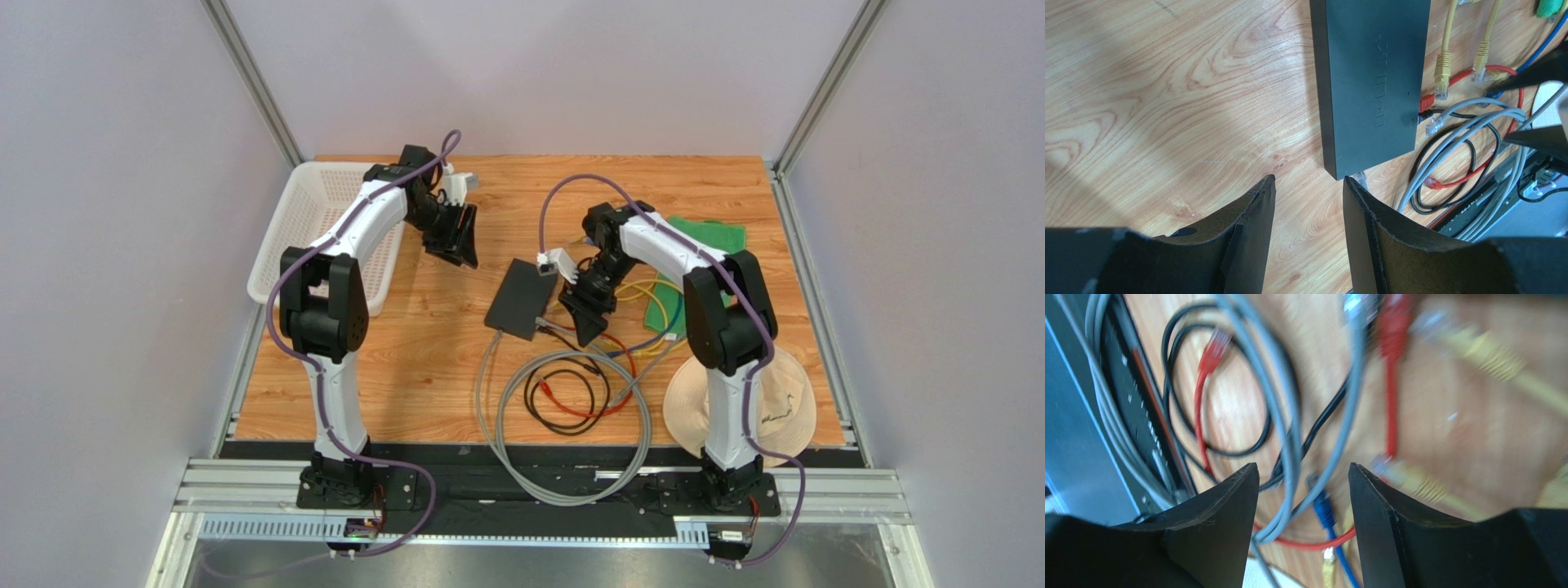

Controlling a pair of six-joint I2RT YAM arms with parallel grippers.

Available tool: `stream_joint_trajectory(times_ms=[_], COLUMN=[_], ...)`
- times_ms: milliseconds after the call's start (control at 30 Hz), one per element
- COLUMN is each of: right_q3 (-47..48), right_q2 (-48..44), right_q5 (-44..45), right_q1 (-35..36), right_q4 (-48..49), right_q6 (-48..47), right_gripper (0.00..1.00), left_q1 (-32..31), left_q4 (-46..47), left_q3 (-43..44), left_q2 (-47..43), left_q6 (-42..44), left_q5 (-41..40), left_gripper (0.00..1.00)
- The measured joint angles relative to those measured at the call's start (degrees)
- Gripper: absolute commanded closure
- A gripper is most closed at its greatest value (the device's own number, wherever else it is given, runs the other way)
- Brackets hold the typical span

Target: Pull the plug from the switch port

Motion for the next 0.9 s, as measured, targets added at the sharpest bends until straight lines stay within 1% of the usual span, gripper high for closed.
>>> stream_joint_trajectory(times_ms=[167,267,467,667,767,800,867,900], right_q3=[-7.2,-9.8,-12.2,-12.8,-12.8,-12.8,-12.1,-11.7], right_q2=[-7.7,-10.4,-9.3,-6.9,-6.2,-5.8,-4.4,-3.6], right_q5=[3.5,5.2,7.2,7.5,7.4,7.4,7.4,7.3], right_q1=[0.0,0.0,0.1,0.4,0.8,0.9,1.0,1.0], right_q4=[-2.8,-3.7,-2.9,0.1,1.6,1.9,2.0,1.9], right_q6=[-5.0,-6.3,-6.6,-6.8,-7.2,-7.4,-7.9,-8.0], right_gripper=[0.39,0.39,0.41,0.43,0.56,0.66,0.78,0.9], left_q1=[0.0,0.0,0.0,0.2,0.3,0.3,0.3,0.3], left_q4=[0.3,0.3,0.2,0.2,0.2,0.2,0.2,0.2], left_q3=[-0.2,0.0,2.0,2.9,2.9,2.9,2.9,2.9], left_q2=[0.3,1.3,4.5,4.8,4.9,4.9,4.9,5.0], left_q6=[-0.7,-0.8,-1.2,-1.4,-1.4,-1.4,-1.4,-1.4], left_q5=[0.9,1.6,2.6,2.7,2.7,2.7,2.7,2.7], left_gripper=[0.47,0.47,0.47,0.47,0.47,0.47,0.47,0.47])
